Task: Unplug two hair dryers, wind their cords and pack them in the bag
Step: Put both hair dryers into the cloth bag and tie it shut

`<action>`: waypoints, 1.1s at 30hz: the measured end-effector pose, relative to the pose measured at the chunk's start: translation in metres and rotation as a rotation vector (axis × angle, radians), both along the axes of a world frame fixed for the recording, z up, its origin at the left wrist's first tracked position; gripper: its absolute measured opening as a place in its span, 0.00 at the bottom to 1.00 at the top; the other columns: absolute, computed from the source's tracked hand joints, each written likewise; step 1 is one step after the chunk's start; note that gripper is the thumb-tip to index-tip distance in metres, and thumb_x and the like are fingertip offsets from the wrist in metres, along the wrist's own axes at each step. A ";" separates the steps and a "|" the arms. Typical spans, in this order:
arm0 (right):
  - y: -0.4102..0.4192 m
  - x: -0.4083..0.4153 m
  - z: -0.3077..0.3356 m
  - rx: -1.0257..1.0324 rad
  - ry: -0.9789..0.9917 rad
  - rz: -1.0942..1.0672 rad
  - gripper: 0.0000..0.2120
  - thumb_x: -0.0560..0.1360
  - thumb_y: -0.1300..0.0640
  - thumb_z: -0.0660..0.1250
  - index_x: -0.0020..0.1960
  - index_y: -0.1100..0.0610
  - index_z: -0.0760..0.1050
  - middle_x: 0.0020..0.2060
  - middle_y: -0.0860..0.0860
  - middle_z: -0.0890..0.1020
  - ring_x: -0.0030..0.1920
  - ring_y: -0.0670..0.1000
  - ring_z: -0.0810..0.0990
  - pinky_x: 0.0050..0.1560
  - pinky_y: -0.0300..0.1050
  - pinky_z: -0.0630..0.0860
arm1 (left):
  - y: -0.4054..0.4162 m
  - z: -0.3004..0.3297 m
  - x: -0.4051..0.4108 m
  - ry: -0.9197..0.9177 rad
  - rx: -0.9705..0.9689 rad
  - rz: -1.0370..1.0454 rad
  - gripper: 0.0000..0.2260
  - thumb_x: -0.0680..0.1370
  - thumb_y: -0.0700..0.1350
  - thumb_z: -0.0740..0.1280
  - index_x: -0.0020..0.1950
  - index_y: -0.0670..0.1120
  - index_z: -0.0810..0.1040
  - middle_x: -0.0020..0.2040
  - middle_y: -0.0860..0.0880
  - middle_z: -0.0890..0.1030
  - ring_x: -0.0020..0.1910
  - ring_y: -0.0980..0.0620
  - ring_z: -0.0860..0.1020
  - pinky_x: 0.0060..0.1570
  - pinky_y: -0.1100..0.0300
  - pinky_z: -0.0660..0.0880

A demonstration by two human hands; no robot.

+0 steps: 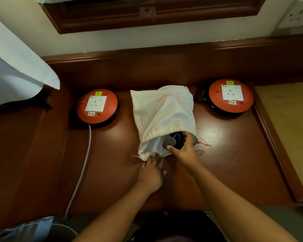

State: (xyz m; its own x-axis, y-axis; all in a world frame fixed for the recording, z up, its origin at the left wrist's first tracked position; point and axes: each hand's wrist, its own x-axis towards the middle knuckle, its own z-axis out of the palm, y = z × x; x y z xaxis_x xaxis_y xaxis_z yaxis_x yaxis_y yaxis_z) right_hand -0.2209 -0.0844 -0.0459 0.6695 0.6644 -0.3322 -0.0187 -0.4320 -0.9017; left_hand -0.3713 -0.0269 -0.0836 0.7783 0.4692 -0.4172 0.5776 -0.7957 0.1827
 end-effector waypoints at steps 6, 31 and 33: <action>0.008 0.000 -0.008 0.062 -0.111 -0.032 0.35 0.66 0.54 0.78 0.68 0.53 0.64 0.62 0.48 0.74 0.64 0.48 0.72 0.64 0.46 0.71 | -0.018 -0.003 -0.010 -0.033 0.002 -0.067 0.25 0.79 0.53 0.57 0.73 0.42 0.65 0.72 0.45 0.65 0.69 0.40 0.65 0.64 0.47 0.66; 0.011 -0.009 -0.029 -0.192 -0.195 -0.190 0.35 0.64 0.43 0.77 0.64 0.60 0.71 0.59 0.58 0.73 0.62 0.57 0.71 0.61 0.48 0.69 | 0.068 0.002 0.036 -0.341 -0.213 0.641 0.06 0.75 0.40 0.64 0.51 0.41 0.75 0.49 0.41 0.79 0.51 0.39 0.77 0.47 0.48 0.74; 0.011 -0.011 -0.030 -0.208 -0.170 -0.197 0.35 0.66 0.43 0.76 0.65 0.60 0.69 0.61 0.60 0.71 0.64 0.59 0.70 0.61 0.49 0.68 | 0.060 0.003 0.030 -0.399 -0.220 0.690 0.03 0.74 0.38 0.63 0.46 0.40 0.75 0.47 0.43 0.77 0.46 0.43 0.75 0.41 0.53 0.70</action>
